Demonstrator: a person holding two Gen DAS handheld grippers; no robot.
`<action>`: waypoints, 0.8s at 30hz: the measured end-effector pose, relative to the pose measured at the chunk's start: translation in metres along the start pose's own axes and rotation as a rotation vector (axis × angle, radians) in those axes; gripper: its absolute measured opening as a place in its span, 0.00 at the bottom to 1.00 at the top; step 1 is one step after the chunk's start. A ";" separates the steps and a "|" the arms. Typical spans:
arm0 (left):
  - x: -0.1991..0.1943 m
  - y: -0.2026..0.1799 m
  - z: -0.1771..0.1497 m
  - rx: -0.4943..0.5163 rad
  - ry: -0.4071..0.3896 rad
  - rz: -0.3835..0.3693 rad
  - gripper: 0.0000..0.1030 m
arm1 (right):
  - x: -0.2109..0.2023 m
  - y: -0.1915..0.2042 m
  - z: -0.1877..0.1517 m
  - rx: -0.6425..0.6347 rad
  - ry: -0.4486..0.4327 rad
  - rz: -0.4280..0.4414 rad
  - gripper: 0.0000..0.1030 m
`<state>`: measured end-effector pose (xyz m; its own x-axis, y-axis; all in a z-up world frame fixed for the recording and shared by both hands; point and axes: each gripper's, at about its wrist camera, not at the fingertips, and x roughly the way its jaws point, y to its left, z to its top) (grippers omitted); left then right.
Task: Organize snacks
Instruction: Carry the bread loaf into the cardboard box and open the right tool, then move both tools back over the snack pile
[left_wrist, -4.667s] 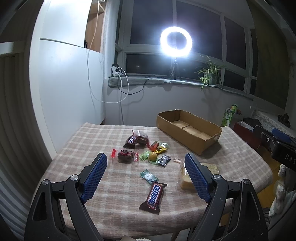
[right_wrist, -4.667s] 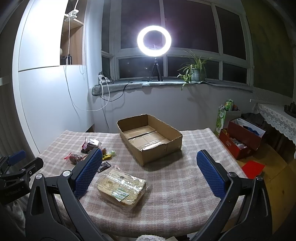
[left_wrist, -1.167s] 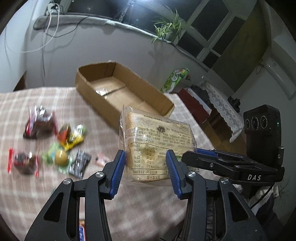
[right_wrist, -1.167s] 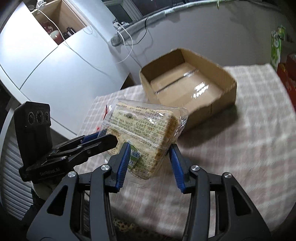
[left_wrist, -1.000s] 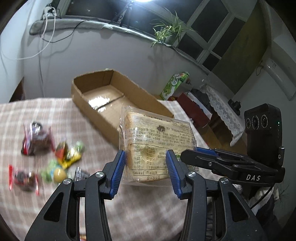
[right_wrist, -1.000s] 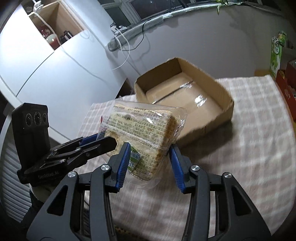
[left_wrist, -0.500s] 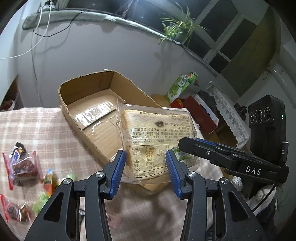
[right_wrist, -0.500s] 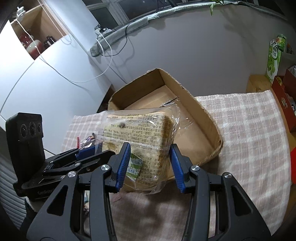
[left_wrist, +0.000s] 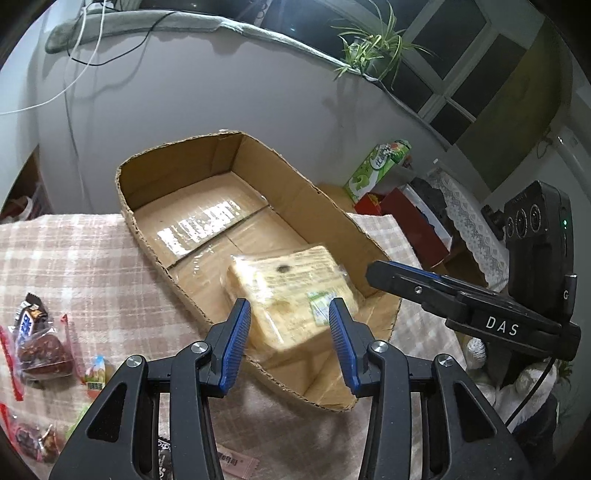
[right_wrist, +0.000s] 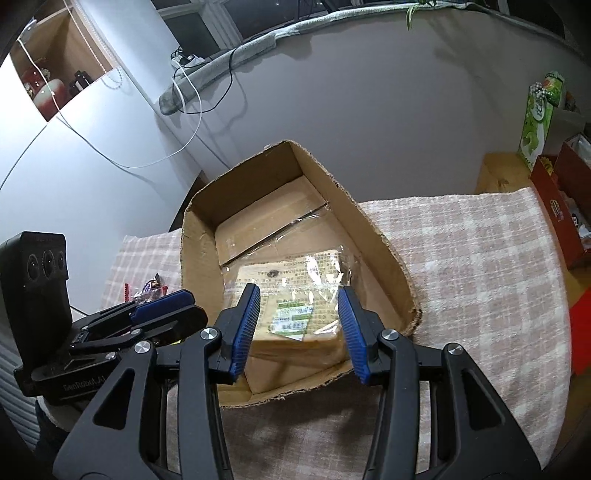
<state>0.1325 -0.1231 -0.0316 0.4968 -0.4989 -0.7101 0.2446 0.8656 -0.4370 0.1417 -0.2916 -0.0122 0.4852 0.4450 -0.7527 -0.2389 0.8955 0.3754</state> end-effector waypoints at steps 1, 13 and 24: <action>-0.001 0.000 0.001 0.000 -0.001 0.000 0.40 | -0.001 0.000 0.000 -0.001 -0.002 0.001 0.45; -0.045 -0.013 -0.013 0.024 -0.049 0.008 0.40 | -0.037 0.027 -0.024 -0.052 -0.028 0.003 0.45; -0.122 -0.002 -0.061 0.059 -0.120 0.095 0.42 | -0.051 0.071 -0.072 -0.220 -0.007 -0.016 0.45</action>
<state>0.0209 -0.0664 0.0221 0.6152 -0.4093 -0.6738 0.2386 0.9113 -0.3357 0.0398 -0.2505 0.0139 0.4962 0.4316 -0.7533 -0.4084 0.8817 0.2362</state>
